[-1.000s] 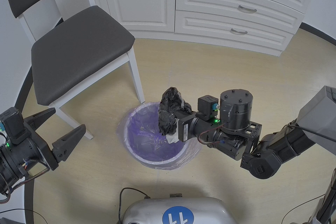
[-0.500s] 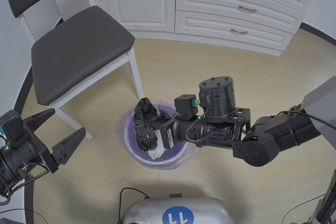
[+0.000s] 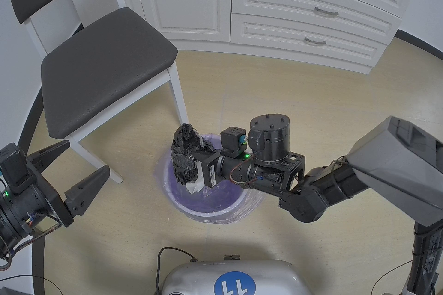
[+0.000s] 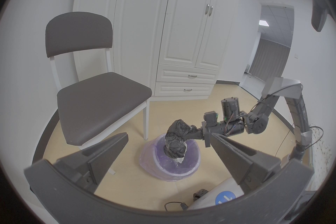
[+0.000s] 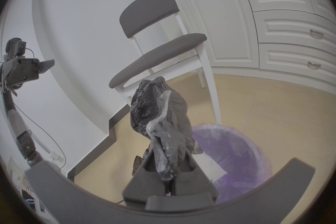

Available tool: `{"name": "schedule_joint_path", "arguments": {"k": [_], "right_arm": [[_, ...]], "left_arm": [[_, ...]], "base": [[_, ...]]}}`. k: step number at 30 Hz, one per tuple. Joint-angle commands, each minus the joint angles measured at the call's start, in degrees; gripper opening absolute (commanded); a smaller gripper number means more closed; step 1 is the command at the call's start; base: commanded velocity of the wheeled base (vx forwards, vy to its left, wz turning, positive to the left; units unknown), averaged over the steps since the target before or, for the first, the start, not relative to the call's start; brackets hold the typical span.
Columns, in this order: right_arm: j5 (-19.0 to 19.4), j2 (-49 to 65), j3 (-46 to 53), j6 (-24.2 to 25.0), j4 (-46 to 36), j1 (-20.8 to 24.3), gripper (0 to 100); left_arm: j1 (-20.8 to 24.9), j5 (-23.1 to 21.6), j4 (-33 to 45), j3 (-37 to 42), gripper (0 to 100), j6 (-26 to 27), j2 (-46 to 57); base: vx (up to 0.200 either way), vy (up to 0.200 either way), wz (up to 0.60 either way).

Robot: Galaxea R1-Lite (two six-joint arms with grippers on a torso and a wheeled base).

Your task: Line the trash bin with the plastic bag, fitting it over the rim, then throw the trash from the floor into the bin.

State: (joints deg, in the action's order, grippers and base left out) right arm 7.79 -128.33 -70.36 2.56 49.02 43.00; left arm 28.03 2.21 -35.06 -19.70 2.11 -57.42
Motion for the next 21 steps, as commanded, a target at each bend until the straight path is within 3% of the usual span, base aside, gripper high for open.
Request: {"name": "schedule_joint_path", "arguments": {"k": [1,11,21], "right_arm": [[0.21,-5.7,-1.09,0.43,1.87,-1.78,0],[0.3,-7.11,0.05,9.04,6.79,-1.95,0],[0.3,-9.39,2.07,10.45,10.48,-3.01,0]], "left_arm": [[-0.08,-0.01,-0.01,-0.08,100,0.0,0.11],[-0.08,-0.01,-0.01,0.1,100,0.0,0.03],[-0.08,-0.01,-0.01,0.01,100,0.0,0.03]], "base": [[0.0,0.0,0.0],[0.0,0.0,0.0],[0.0,0.0,0.0]]}}
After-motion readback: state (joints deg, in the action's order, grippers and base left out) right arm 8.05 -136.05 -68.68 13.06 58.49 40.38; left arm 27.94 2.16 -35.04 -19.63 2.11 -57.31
